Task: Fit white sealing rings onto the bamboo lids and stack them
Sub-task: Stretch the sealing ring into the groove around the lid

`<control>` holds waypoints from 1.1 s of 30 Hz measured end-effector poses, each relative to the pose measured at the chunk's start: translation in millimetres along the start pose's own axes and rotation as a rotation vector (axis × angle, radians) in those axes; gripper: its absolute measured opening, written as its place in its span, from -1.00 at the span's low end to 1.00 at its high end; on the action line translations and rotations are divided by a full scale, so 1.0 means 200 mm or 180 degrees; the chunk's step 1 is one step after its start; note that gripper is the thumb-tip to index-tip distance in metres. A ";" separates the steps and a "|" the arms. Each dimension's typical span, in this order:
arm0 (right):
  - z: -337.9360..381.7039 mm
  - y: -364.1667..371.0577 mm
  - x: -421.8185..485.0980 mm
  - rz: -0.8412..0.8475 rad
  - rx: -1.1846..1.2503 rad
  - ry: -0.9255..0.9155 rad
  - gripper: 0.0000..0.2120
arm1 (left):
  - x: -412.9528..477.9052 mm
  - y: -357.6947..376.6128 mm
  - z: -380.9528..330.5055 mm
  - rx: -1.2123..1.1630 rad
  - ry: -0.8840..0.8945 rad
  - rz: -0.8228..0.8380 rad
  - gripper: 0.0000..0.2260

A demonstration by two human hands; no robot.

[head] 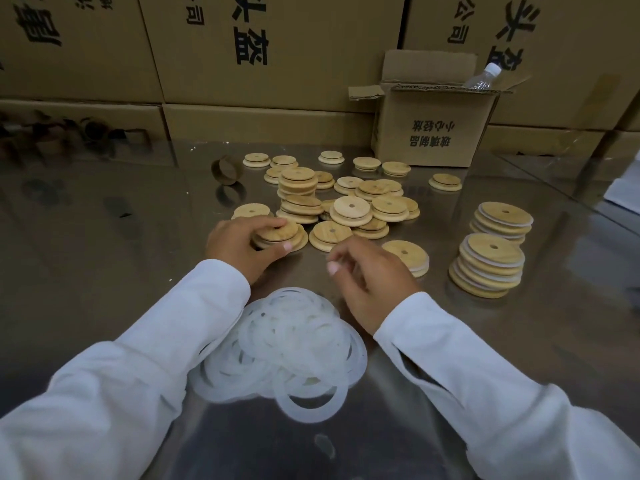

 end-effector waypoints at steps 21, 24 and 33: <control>0.00 -0.07 0.01 -0.1213 0.2560 0.1119 -0.94 | -0.21 -0.04 -0.24 -0.2088 -0.0304 0.1295 -0.50; 0.03 -0.05 0.00 -0.1143 0.2508 0.1058 -0.93 | -0.21 -0.01 -0.20 -0.2405 -0.0624 0.1808 -0.79; -0.01 -0.03 -0.04 0.0488 0.1255 0.0653 -0.90 | -0.18 -0.04 -0.10 -0.2791 -0.0851 0.1629 -0.83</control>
Point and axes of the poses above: each hand's wrist, its own x-axis towards the middle knuckle, its own y-axis out of the palm, z = x × y, the point moved 4 cm from there along x, towards the middle knuckle, and after that the axes turned 10 degrees about -y, right-handed, at the moved point
